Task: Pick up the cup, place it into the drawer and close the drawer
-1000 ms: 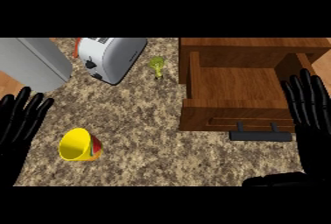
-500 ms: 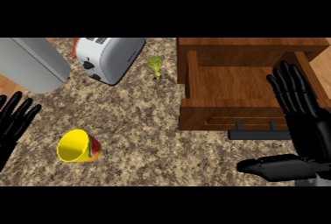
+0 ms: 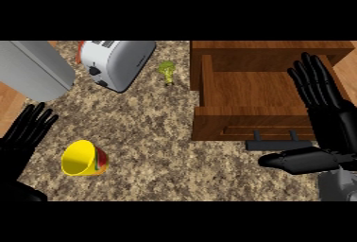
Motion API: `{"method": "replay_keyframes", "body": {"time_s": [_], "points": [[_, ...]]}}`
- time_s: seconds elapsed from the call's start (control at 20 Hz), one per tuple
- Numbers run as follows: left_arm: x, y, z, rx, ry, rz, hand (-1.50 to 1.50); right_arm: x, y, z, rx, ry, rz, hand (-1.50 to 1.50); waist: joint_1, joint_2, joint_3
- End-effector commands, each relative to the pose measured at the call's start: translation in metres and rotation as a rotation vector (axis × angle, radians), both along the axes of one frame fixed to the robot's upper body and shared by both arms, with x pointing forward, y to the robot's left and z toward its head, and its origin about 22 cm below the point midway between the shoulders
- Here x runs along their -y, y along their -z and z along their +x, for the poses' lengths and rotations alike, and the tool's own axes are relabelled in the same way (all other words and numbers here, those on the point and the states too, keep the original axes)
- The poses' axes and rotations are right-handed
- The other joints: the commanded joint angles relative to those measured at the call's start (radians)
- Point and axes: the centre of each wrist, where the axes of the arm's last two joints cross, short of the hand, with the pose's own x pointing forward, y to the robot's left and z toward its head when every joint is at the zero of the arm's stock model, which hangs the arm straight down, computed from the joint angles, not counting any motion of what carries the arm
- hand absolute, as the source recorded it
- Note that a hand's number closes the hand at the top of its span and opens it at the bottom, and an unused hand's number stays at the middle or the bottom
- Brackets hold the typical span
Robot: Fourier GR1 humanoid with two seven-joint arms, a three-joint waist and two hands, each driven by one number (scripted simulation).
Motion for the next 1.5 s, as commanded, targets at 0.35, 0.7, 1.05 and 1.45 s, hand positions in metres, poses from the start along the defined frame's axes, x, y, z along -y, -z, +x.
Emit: {"method": "replay_keyframes", "body": {"time_s": [0.35, 0.7, 1.05, 1.45], "points": [[-0.003, 0.084, 0.007, -0.104, -0.052, 0.068, -1.50, -0.013, 0.001, -0.001, 0.036, 0.003, -0.008, -1.50, -0.003, 0.000, 0.000], [-0.027, 0.124, -0.001, -0.115, -0.074, 0.092, -1.50, 0.012, -0.022, 0.002, 0.024, 0.006, 0.001, -1.50, -0.008, 0.001, -0.001], [-0.017, 0.139, 0.011, -0.091, -0.117, 0.083, -1.50, 0.003, -0.037, 0.008, 0.011, 0.004, -0.024, -1.50, -0.016, 0.002, -0.002], [-0.005, 0.162, -0.007, -0.071, -0.114, 0.050, -1.50, 0.006, -0.018, -0.005, -0.001, -0.008, -0.027, -1.50, -0.028, 0.006, -0.004]]}}
